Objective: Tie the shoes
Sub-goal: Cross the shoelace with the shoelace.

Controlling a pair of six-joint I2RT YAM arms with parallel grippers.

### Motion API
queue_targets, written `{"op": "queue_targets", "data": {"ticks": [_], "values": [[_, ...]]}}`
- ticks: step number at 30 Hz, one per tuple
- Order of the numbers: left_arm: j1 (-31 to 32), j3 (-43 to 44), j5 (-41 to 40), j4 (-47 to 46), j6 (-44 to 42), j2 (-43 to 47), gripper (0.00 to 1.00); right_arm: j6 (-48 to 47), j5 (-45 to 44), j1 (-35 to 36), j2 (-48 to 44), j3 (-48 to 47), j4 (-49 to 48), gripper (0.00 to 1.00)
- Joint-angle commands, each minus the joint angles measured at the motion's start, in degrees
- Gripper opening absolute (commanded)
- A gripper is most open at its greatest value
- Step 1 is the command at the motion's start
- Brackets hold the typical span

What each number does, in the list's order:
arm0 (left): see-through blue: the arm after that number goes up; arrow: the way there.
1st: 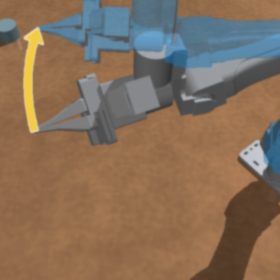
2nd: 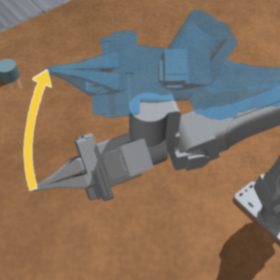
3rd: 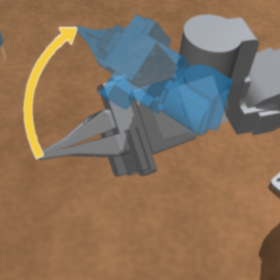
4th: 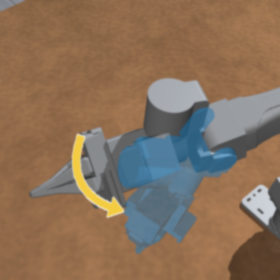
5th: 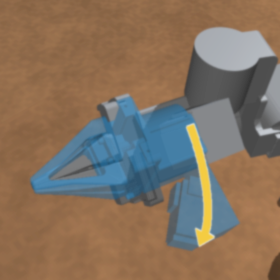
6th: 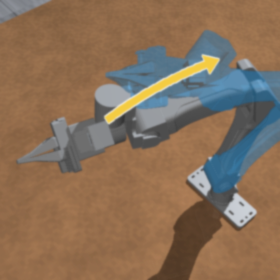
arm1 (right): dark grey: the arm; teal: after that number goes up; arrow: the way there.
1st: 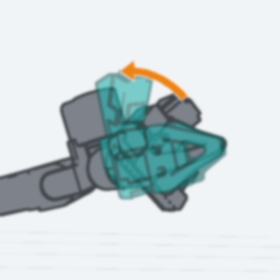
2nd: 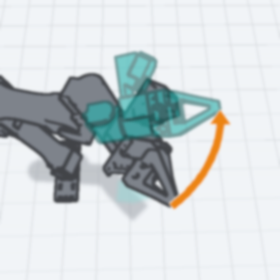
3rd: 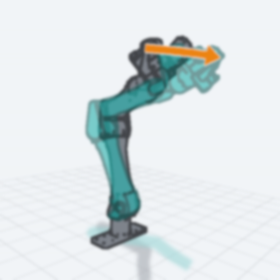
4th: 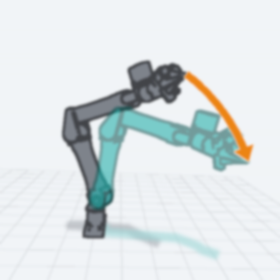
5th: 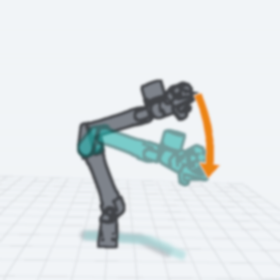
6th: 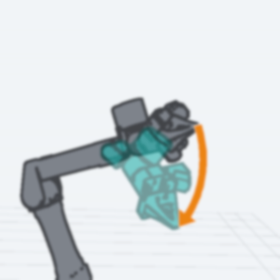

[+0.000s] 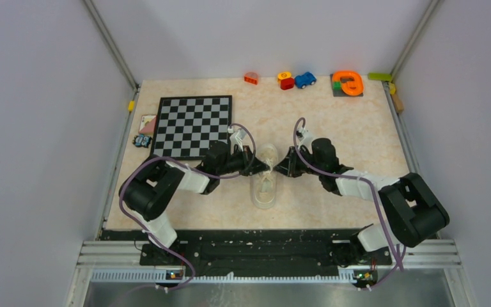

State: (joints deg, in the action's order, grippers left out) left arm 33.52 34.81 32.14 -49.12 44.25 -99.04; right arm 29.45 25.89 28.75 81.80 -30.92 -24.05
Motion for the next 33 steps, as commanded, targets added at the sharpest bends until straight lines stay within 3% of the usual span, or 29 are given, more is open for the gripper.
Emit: {"op": "queue_targets", "data": {"ticks": [1, 16, 30, 33], "values": [[0.30, 1.31, 0.72, -0.89, -1.00, 0.94, 0.01, -1.44, 2.19, 0.35, 0.46, -2.24, -4.29, 0.17], [0.31, 1.74, 1.23, -0.93, -1.01, 0.54, 0.00, 0.01, 4.54, -0.19, 3.83, -4.05, -5.88, 0.29], [0.25, 1.45, 1.29, -1.74, -0.90, 0.60, 0.00, 2.65, 6.85, -0.19, 5.86, -3.98, -6.04, 0.28], [0.29, 1.31, 1.26, -2.11, -0.76, 0.61, 0.00, 3.34, 7.15, -0.27, 6.02, -3.43, -6.40, 0.22]]}}
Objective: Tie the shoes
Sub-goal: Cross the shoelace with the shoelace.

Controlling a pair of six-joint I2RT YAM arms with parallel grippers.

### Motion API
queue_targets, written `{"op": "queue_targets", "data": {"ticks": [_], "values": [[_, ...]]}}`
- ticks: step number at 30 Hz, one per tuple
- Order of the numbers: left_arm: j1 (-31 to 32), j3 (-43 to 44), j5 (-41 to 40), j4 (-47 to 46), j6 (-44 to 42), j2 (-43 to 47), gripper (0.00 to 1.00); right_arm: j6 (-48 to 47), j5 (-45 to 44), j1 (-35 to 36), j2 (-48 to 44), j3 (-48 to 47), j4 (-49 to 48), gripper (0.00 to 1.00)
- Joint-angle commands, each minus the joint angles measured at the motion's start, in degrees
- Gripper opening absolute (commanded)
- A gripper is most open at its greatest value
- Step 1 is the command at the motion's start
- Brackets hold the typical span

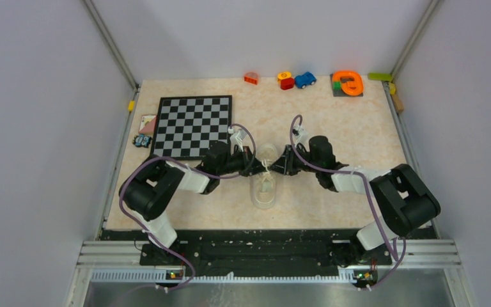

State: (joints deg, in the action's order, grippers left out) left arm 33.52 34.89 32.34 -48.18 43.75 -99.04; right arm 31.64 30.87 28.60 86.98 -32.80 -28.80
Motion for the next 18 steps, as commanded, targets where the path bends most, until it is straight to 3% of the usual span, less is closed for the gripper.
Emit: {"op": "queue_targets", "data": {"ticks": [1, 6, 10, 12, 18], "values": [[0.32, 1.22, 1.11, -3.13, -0.18, 0.52, 0.00, 1.45, 2.25, -0.10, 0.89, -1.19, -2.29, 0.19], [0.32, 1.14, 1.26, -3.60, -0.01, 0.39, 0.00, 2.05, 2.52, -0.08, 0.77, -0.54, -3.10, 0.09], [0.29, 0.94, 1.24, -3.71, -0.06, 0.56, 0.00, 2.35, 2.39, -0.03, 0.38, -0.60, -3.03, 0.09], [0.31, 0.87, 1.11, -3.76, -0.01, 0.75, 0.00, 2.25, 1.60, -0.12, 0.05, -0.67, -2.40, 0.00], [0.28, 0.18, 1.17, -3.29, -0.37, 2.02, 0.00, 0.44, -2.96, -0.47, -2.31, -0.69, 1.50, 0.00]]}}
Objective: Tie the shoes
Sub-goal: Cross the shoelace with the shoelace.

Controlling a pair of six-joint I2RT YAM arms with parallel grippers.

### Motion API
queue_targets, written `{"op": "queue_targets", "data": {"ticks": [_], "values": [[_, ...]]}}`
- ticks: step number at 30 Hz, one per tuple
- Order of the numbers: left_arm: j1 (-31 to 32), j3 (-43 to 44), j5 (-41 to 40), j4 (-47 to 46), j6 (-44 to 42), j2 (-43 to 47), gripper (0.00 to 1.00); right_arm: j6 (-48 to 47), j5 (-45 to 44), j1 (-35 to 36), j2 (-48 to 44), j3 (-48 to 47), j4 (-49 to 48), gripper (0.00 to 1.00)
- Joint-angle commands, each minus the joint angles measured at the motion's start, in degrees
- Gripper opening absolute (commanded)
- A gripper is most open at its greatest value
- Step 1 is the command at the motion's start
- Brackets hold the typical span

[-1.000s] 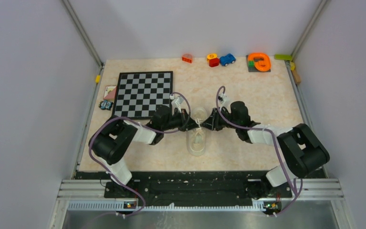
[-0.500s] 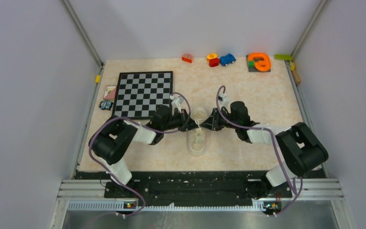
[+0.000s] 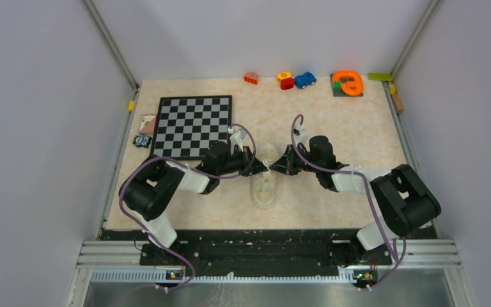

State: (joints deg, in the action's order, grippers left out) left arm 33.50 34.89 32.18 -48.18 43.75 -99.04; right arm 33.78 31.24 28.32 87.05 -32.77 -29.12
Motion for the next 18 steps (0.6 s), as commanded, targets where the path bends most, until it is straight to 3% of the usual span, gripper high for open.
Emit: {"op": "queue_targets", "data": {"ticks": [1, 18], "values": [[0.28, 0.17, 1.21, -2.79, -0.55, 2.48, 0.00, -2.00, -4.06, -0.19, -2.92, -0.71, 2.40, 0.00], [0.27, -0.51, -1.99, 13.62, -7.79, 11.77, 0.00, -3.86, -4.13, -0.19, -4.37, -2.30, 5.18, 0.00]]}}
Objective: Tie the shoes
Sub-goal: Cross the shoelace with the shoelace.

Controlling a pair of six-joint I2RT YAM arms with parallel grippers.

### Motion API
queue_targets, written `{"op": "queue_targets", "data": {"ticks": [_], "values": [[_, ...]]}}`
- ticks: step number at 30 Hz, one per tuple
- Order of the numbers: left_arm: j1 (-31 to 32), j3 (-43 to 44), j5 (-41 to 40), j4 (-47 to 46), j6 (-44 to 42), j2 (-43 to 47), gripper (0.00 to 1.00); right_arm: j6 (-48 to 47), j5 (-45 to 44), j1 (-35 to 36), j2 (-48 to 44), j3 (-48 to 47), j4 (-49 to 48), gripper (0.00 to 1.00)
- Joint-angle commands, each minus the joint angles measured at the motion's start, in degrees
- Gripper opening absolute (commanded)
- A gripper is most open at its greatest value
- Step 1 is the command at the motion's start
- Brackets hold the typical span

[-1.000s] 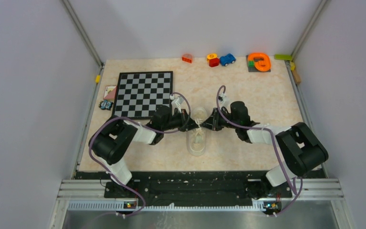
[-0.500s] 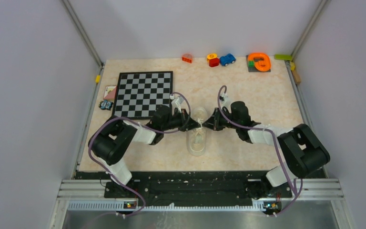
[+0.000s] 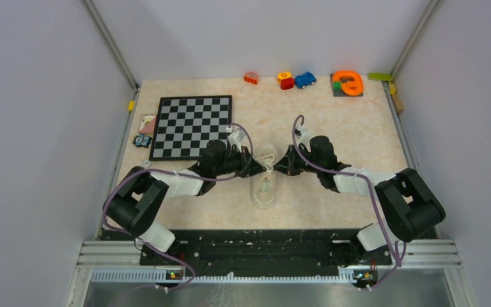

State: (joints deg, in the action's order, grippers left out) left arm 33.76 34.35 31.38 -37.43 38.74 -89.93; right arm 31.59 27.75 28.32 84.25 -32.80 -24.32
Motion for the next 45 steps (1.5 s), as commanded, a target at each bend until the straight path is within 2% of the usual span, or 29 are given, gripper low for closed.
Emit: {"op": "queue_targets", "data": {"ticks": [1, 11, 18, 26, 31, 36, 39, 45], "values": [[0.00, 0.68, -1.16, 3.16, -3.02, 2.22, 0.00, -1.74, -0.67, -0.19, -1.59, -2.34, 0.37, 0.00], [0.05, 3.69, -0.69, 4.72, -3.85, 1.21, 0.00, -2.10, -1.16, -0.19, -2.10, -2.42, 1.34, 0.00], [0.43, 8.16, -3.35, 18.38, -10.60, 4.97, 0.04, -1.84, -0.51, -0.19, -2.06, -2.29, 0.37, 0.00], [0.47, 13.73, -6.55, 26.13, -16.78, 6.32, 0.07, -1.67, -0.06, -0.19, -1.99, -2.20, -0.50, 0.00], [0.86, 21.26, -3.02, 36.63, -22.25, 4.31, 0.09, -1.23, -0.06, -0.18, -1.81, -1.92, -1.11, 0.00], [1.69, 21.05, -4.26, 37.19, -23.39, 4.73, 0.08, -0.63, 0.03, -0.19, -1.81, -1.07, -2.22, 0.00], [1.38, 21.43, -5.86, 37.14, -24.57, 4.49, 0.11, -0.11, -0.06, -0.19, -1.98, 0.03, -3.46, 0.00], [0.28, 30.44, -4.41, 43.29, -28.18, -0.77, 0.17, 0.64, -1.41, -0.18, -2.15, 1.95, -4.51, 0.00]]}}
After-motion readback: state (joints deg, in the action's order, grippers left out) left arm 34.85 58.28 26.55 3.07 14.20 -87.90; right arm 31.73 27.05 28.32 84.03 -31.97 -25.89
